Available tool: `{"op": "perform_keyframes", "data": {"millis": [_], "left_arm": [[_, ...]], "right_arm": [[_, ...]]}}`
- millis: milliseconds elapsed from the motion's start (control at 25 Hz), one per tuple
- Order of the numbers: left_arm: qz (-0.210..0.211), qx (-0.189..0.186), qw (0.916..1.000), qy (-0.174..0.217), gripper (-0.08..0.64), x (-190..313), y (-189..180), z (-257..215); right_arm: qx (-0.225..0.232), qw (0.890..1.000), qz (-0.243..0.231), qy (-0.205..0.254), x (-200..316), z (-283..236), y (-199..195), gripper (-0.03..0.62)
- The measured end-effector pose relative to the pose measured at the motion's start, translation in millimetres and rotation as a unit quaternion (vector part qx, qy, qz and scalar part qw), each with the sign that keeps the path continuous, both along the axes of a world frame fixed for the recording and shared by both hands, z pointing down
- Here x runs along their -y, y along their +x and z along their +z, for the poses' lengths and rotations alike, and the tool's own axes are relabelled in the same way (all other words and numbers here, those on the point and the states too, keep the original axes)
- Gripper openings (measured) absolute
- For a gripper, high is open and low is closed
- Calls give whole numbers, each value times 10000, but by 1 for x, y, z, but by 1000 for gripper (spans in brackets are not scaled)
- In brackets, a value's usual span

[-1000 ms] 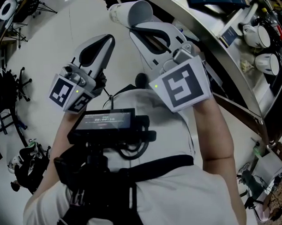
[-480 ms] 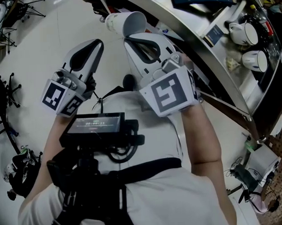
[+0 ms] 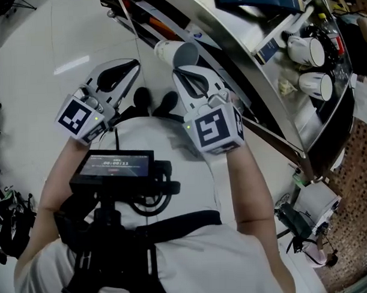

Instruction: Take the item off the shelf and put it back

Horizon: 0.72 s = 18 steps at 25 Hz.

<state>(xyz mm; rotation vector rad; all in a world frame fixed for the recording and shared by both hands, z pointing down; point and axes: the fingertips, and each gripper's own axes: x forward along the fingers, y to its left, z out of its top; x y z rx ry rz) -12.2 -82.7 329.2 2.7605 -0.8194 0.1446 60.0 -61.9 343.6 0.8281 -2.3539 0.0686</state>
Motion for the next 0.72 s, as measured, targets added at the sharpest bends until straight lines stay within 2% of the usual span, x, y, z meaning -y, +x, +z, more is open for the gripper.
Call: {"op": "perform_keyframes", "data": {"millis": [120, 200, 280, 360, 560, 720], "left_arm": [[258, 39, 9993, -263, 23, -12, 22, 12], [330, -12, 9990, -298, 25, -17, 29, 22], [408, 22, 9988, -266, 25, -18, 30, 30], [490, 9, 9980, -400, 24, -20, 36, 32], [562, -70, 9970, -525, 23, -23, 30, 40], [515, -125, 9969, -576, 24, -25, 23, 43]], "right_arm": [[-331, 9993, 6, -180, -6, 22, 18, 17], [-588, 9976, 51, -356, -11, 38, 33, 17], [-790, 9955, 177, -485, -10, 53, 46, 17], [-1049, 9919, 385, -604, -8, 70, 64, 17], [-1750, 9730, 1114, -1014, -3, 108, 116, 17], [-2364, 9505, 1691, -1098, 7, 125, 164, 17]]}}
